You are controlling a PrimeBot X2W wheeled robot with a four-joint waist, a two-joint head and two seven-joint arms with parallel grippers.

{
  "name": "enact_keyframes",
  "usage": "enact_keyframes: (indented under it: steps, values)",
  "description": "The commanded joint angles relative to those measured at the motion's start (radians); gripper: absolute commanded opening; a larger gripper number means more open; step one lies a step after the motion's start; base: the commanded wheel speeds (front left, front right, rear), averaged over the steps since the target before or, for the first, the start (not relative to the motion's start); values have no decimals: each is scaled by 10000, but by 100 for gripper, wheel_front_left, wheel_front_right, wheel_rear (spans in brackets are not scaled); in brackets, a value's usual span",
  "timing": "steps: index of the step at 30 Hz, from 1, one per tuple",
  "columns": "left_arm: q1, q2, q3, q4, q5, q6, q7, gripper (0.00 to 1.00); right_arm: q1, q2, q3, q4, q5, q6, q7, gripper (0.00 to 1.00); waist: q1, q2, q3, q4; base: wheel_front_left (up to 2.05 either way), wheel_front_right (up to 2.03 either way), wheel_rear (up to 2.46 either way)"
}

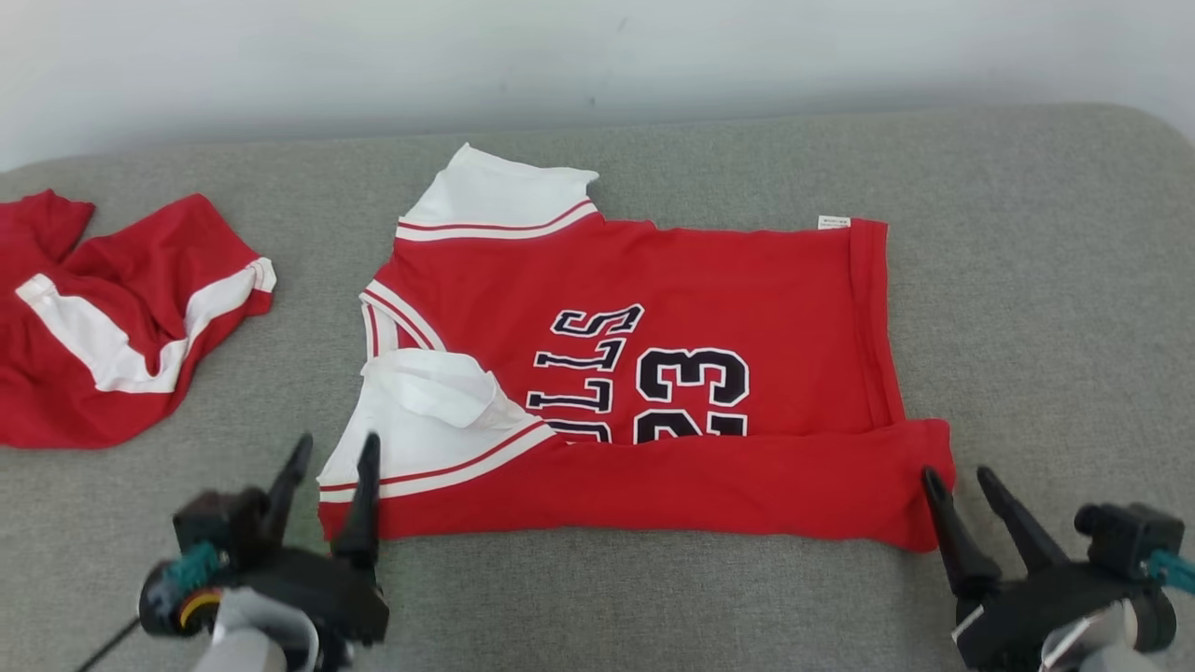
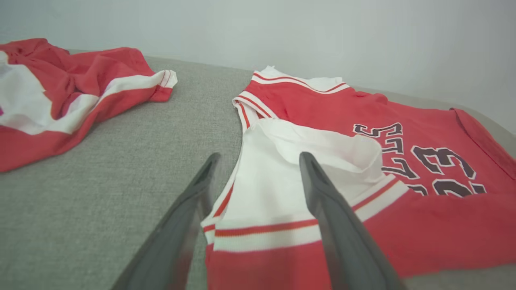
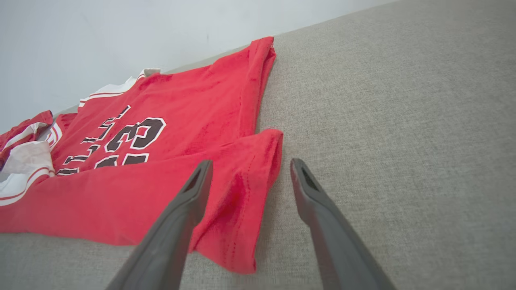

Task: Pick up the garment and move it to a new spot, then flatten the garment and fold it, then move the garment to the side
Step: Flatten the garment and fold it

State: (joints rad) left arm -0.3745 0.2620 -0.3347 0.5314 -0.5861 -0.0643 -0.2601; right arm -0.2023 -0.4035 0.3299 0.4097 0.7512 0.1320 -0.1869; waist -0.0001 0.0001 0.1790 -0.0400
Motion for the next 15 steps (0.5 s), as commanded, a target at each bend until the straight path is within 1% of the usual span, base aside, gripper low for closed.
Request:
enact_keyframes:
  steps: [1, 5, 9, 15]
  values:
    - [141, -1, 21, -65, 135, -5, -65, 100, 97, -54, -9, -35, 49, -29, -75, 100, 1, -1, -90, 87, 0, 0, 0]
    - [1033, -30, 89, -446, 231, -27, -51, 100, 620, 41, -74, -159, 31, -29, -77, 100, 1, -1, -154, 118, 0, 0, 0]
    - [1455, -79, -35, -474, 297, -22, -52, 100, 767, 166, 28, -62, -294, -29, 31, 100, 1, -1, -185, 162, 0, 0, 0]
    - [1201, -36, -115, -74, 388, -30, -53, 100, 426, 480, -2, 377, -393, -29, 201, 100, 1, -1, -103, 133, 0, 0, 0]
